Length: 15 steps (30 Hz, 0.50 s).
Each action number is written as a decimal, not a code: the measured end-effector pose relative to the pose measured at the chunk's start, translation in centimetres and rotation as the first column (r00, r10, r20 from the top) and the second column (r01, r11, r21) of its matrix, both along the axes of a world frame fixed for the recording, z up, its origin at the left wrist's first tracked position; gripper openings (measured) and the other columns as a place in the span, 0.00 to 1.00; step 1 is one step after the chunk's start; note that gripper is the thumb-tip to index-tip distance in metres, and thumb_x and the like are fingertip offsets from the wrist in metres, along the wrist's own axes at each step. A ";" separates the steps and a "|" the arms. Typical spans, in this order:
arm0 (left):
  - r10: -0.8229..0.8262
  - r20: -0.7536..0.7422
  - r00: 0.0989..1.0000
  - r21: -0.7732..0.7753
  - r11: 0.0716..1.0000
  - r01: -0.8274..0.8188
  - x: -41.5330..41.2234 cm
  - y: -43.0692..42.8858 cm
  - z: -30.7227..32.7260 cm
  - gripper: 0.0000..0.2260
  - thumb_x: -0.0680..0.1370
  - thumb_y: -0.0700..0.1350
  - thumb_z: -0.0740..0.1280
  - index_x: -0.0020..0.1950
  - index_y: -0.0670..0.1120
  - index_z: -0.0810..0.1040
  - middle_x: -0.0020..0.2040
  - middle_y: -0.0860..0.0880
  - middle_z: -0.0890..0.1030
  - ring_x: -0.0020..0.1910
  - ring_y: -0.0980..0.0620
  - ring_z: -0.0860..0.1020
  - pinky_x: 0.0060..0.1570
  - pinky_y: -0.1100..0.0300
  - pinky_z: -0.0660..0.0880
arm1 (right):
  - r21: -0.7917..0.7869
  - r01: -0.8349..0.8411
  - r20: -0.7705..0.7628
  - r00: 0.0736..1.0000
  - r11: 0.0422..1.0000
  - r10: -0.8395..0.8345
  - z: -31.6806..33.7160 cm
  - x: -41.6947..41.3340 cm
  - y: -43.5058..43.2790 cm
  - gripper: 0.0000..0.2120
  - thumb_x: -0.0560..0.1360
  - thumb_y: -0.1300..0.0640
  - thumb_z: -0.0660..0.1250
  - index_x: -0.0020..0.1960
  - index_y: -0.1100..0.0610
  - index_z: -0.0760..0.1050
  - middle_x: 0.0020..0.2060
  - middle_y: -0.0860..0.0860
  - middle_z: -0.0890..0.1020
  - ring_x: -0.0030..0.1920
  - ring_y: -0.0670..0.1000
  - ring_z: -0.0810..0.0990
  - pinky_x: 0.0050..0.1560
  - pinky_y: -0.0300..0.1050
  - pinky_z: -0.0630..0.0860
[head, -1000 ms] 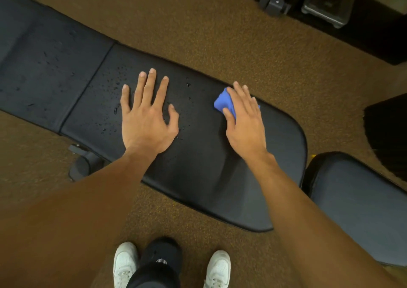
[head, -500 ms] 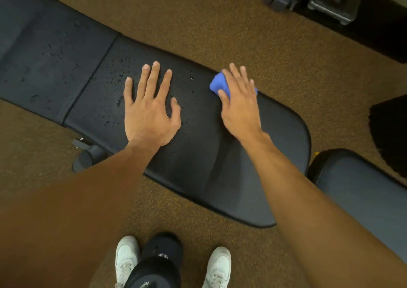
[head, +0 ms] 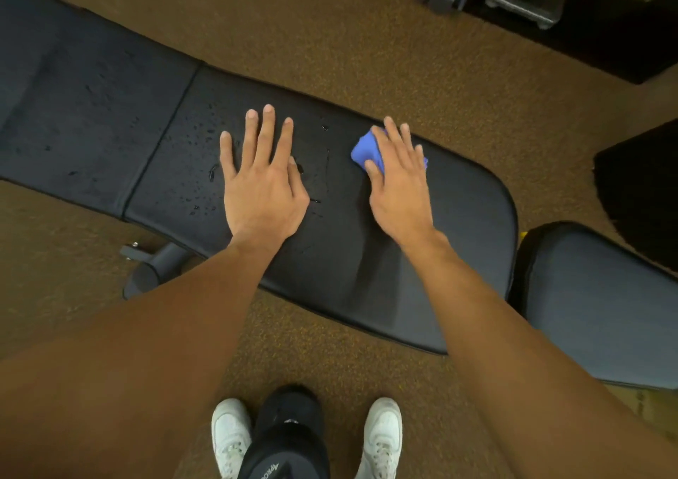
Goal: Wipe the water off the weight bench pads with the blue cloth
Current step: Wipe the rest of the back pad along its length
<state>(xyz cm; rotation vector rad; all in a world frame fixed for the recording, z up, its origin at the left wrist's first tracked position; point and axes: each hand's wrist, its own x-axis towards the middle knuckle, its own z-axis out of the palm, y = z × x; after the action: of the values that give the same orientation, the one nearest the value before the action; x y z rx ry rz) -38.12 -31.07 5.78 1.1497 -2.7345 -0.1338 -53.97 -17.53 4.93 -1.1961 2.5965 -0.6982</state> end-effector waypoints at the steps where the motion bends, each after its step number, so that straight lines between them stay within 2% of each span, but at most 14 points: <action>1: -0.003 -0.003 1.000 0.002 1.000 0.003 0.1 -0.1 0.0 0.27 0.87 0.49 0.48 0.88 0.49 0.58 0.89 0.47 0.53 0.88 0.46 0.48 0.84 0.36 0.47 | -0.001 -0.003 -0.002 1.000 1.000 0.003 0.0 0.8 -0.8 0.24 0.88 0.54 0.56 0.83 0.56 0.62 0.84 0.52 0.59 0.85 0.55 0.51 0.84 0.61 0.49; 3: -0.013 -0.012 1.000 0.014 1.000 0.013 0.2 -0.3 -0.1 0.27 0.87 0.49 0.48 0.88 0.49 0.58 0.89 0.47 0.54 0.88 0.46 0.48 0.84 0.36 0.46 | -0.001 -0.087 -0.016 0.996 0.996 0.087 0.2 3.2 -0.5 0.25 0.87 0.55 0.57 0.83 0.56 0.61 0.84 0.52 0.59 0.85 0.55 0.51 0.84 0.60 0.48; 6: -0.019 -0.039 0.999 0.044 0.999 0.020 0.4 -0.4 0.0 0.27 0.87 0.50 0.50 0.87 0.48 0.60 0.88 0.47 0.55 0.88 0.46 0.49 0.84 0.36 0.46 | 0.055 -0.308 -0.069 0.948 0.950 0.311 0.3 6.6 3.6 0.26 0.87 0.54 0.58 0.84 0.55 0.60 0.85 0.51 0.57 0.85 0.53 0.50 0.85 0.57 0.49; 8: 0.007 -0.070 0.998 0.067 0.998 -0.002 0.4 -0.4 0.2 0.27 0.87 0.51 0.54 0.86 0.49 0.62 0.88 0.47 0.58 0.87 0.46 0.52 0.84 0.37 0.46 | 0.088 -0.334 -0.070 0.938 0.938 0.341 0.1 6.7 6.8 0.27 0.88 0.53 0.59 0.85 0.54 0.58 0.85 0.49 0.55 0.85 0.51 0.48 0.85 0.56 0.49; 10: 0.029 -0.073 0.997 0.081 0.996 -0.023 0.0 -0.4 0.5 0.27 0.85 0.52 0.57 0.85 0.48 0.65 0.87 0.46 0.61 0.86 0.44 0.56 0.84 0.36 0.48 | 0.066 -0.191 -0.022 0.981 0.979 0.193 -0.3 5.2 9.4 0.26 0.88 0.53 0.58 0.84 0.53 0.59 0.85 0.48 0.56 0.85 0.50 0.48 0.85 0.55 0.49; 12: 0.055 -0.052 0.997 0.080 0.995 -0.051 -1.0 -0.4 1.0 0.27 0.84 0.52 0.59 0.84 0.48 0.67 0.85 0.45 0.63 0.84 0.42 0.59 0.82 0.35 0.51 | 0.047 0.052 0.036 0.998 0.998 -0.054 -1.0 2.6 11.3 0.25 0.88 0.52 0.57 0.84 0.52 0.61 0.85 0.49 0.57 0.85 0.52 0.50 0.84 0.56 0.49; 15: 0.102 -0.062 0.993 0.111 0.989 -0.095 -2.6 -0.4 1.3 0.28 0.84 0.55 0.58 0.84 0.48 0.67 0.84 0.44 0.63 0.85 0.42 0.57 0.82 0.34 0.50 | 0.064 0.328 0.088 0.939 0.943 -0.332 -1.2 -2.7 12.5 0.25 0.87 0.52 0.56 0.83 0.55 0.62 0.84 0.53 0.59 0.85 0.57 0.53 0.83 0.60 0.48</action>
<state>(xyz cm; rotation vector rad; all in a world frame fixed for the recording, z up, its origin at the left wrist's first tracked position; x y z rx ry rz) -40.70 -31.45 7.09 1.2807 -2.6340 -0.3047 -56.64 -5.07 3.72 -0.6963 2.7404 -0.7273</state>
